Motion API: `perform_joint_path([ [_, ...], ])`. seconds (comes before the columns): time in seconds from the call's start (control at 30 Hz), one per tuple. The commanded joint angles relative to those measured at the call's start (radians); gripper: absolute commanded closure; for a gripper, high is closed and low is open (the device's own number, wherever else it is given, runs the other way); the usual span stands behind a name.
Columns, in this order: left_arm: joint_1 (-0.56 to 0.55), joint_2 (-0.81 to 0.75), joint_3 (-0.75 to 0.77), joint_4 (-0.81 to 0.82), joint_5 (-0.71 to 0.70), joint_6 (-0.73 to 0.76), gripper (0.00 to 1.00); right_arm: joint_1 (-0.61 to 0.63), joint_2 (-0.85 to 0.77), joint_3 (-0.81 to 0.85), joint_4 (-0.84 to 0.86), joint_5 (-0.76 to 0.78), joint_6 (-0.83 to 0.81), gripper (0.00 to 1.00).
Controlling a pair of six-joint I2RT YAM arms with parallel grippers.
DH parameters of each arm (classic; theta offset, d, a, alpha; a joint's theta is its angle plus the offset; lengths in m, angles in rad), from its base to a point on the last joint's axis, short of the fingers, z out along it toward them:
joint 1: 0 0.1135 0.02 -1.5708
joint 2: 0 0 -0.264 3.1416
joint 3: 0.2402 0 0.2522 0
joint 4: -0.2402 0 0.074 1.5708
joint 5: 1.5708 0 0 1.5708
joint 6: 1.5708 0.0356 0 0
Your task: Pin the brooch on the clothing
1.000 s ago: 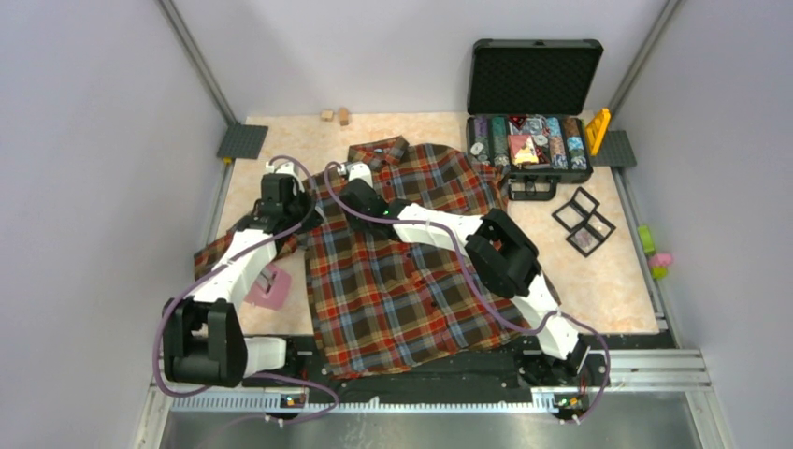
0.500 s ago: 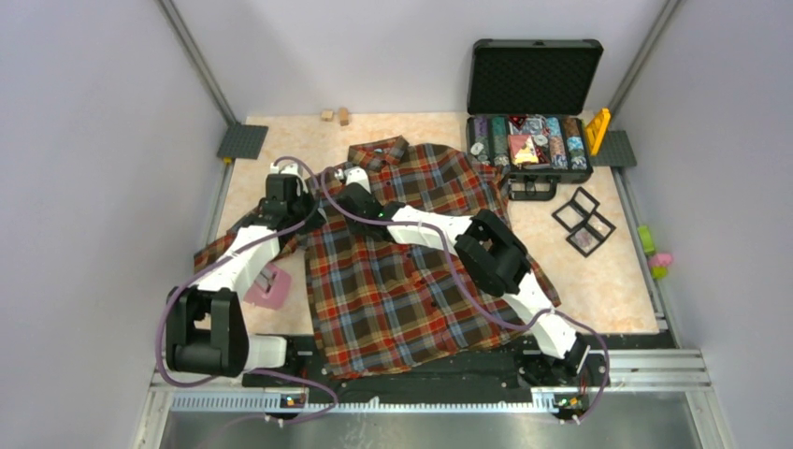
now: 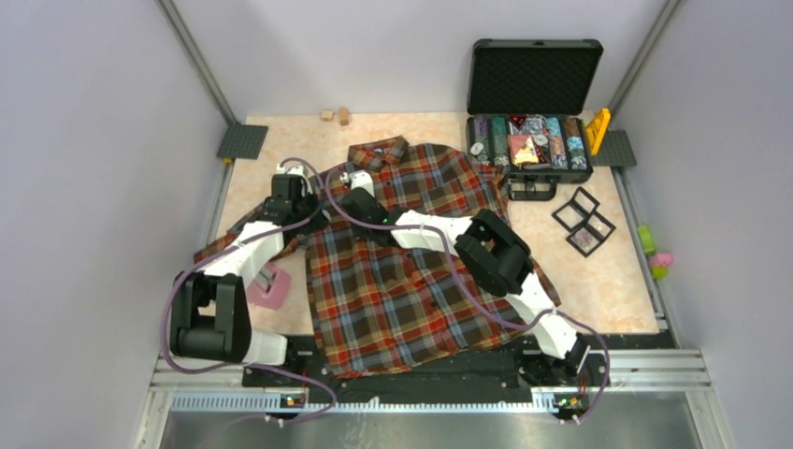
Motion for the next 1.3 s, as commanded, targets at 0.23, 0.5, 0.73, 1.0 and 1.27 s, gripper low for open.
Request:
perform_joint_path([
  [0.23, -0.026, 0.124, 0.018, 0.051, 0.042, 0.023, 1.00, -0.046, -0.199, -0.255, 0.310, -0.112, 0.073, 1.00],
  [0.5, -0.083, 0.195, 0.068, 0.046, 0.018, 0.052, 1.00, -0.053, -0.249, -0.354, 0.443, -0.188, 0.065, 1.00],
  [0.73, -0.105, 0.228, 0.097, 0.036, 0.007, 0.053, 1.00, -0.054, -0.263, -0.377, 0.474, -0.237, 0.042, 1.00],
  [1.0, -0.113, 0.242, 0.109, 0.029, 0.009, 0.056, 1.00, -0.055, -0.255, -0.377, 0.476, -0.279, 0.033, 1.00],
  [1.27, -0.113, 0.255, 0.114, 0.034, 0.025, 0.056, 1.00, -0.053, -0.234, -0.371, 0.472, -0.326, 0.026, 1.00],
])
